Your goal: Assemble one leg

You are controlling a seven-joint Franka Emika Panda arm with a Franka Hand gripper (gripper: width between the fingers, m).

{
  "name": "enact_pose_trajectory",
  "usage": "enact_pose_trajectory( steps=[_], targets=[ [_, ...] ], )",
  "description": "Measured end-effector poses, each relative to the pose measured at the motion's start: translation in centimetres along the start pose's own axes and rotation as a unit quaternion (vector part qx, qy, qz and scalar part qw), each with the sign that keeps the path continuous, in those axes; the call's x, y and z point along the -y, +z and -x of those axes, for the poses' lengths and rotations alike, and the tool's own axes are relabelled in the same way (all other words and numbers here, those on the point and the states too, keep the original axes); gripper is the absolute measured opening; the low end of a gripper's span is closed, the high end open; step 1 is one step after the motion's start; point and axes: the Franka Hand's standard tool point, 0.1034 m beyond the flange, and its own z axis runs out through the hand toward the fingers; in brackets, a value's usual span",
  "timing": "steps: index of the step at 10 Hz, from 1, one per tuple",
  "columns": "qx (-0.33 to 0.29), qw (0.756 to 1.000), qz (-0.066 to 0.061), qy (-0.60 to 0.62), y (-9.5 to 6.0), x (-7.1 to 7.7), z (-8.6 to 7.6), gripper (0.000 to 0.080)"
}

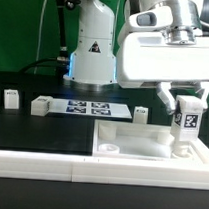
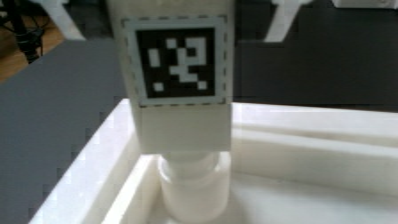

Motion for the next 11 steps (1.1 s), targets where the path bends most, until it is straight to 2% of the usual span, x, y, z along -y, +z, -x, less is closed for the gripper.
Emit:
enact_pose_trajectory(
  steps=[10,11],
  targets=[
    [0.014,1.0,-0.004,0.001,1.1,0.5,0.9,0.0291],
    [0.014,1.0,-0.004,0.001,1.1,0.5,0.9,0.0474]
  ],
)
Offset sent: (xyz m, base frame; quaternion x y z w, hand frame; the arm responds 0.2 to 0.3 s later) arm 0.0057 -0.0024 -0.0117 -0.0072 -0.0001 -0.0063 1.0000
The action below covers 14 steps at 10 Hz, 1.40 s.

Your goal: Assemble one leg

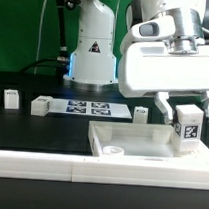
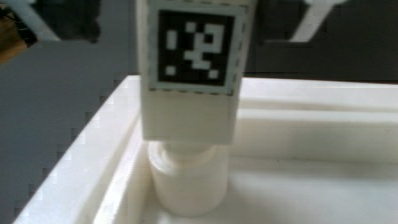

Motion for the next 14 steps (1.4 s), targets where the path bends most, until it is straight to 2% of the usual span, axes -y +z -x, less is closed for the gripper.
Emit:
enact_pose_trajectory(
  steps=[1,2,3,7,9,11,13,14],
  targets=[
    [0.0,1.0,0.0,0.0,0.0,0.0,0.0,0.0474],
    [0.0,1.0,0.0,0.0,0.0,0.0,0.0,0.0614],
    [0.001,1.0,0.0,0.0,0.0,0.0,0.0,0.0639],
    [0.003,1.0,0.0,-0.001,0.0,-0.1,0.0,0.0648],
    [0.009,1.0,0.002,-0.005,-1.2,-0.8,-1.0,0.0648],
    [0.044,0.999,-0.004,-0.005,-2.0,-1.1,-1.8,0.0648],
    [0.039,0.999,-0.002,-0.002,-2.0,-1.6,-2.5,0.0648],
    [0.078,0.997,-0.011,-0.001,-1.7,-1.4,-2.2,0.0648]
  ],
)
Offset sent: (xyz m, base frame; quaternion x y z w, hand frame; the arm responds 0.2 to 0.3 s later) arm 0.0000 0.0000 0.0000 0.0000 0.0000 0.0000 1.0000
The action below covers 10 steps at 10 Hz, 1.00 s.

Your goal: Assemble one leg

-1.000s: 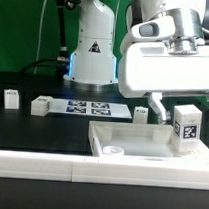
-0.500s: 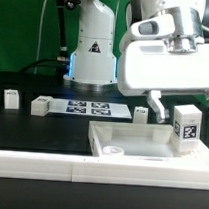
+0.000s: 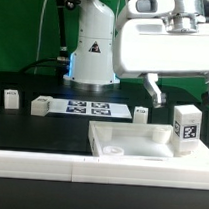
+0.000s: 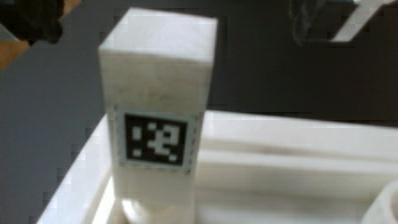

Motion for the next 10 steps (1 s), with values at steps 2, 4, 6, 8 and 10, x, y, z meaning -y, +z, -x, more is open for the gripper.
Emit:
enact_pose_trajectory(
  steps=[2,4,6,8,10],
  targets=[
    [0.062,0.998,-0.014,0.005,0.2,0.0,-0.8,0.0648],
    [0.14,0.99,-0.028,0.017,0.5,0.0,-0.6,0.0648],
    [0.195,0.98,-0.04,0.025,0.8,0.3,0.0,0.0648],
    [0.202,0.978,-0.039,0.038,1.0,0.9,-0.1,0.0648],
    [0.2,0.978,-0.039,0.038,1.1,0.9,0.0,0.0648]
  ],
)
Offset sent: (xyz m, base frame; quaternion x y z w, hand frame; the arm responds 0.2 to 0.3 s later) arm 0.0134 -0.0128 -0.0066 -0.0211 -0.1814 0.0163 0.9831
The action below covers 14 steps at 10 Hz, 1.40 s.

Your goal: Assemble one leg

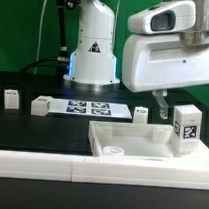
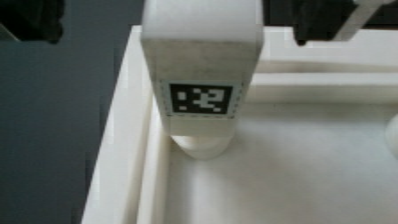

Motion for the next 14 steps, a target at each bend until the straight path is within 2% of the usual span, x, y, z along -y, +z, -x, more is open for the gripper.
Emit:
enact_pose_trajectory(
  steps=[2,3,8,10,11,14],
  targets=[
    [0.0,1.0,0.0,0.0,0.01,0.0,0.0,0.039],
    [0.0,1.0,0.0,0.0,0.01,0.0,0.01,0.0288],
    [0.0,1.0,0.0,0.014,0.01,0.08,0.01,0.029],
    [-0.015,0.989,0.004,0.144,0.1,0.23,0.18,0.029],
    [-0.023,0.985,0.006,0.171,0.12,0.18,0.24,0.0291],
    [-0.048,0.956,0.002,0.29,0.13,-0.2,0.08,0.0291]
  ],
)
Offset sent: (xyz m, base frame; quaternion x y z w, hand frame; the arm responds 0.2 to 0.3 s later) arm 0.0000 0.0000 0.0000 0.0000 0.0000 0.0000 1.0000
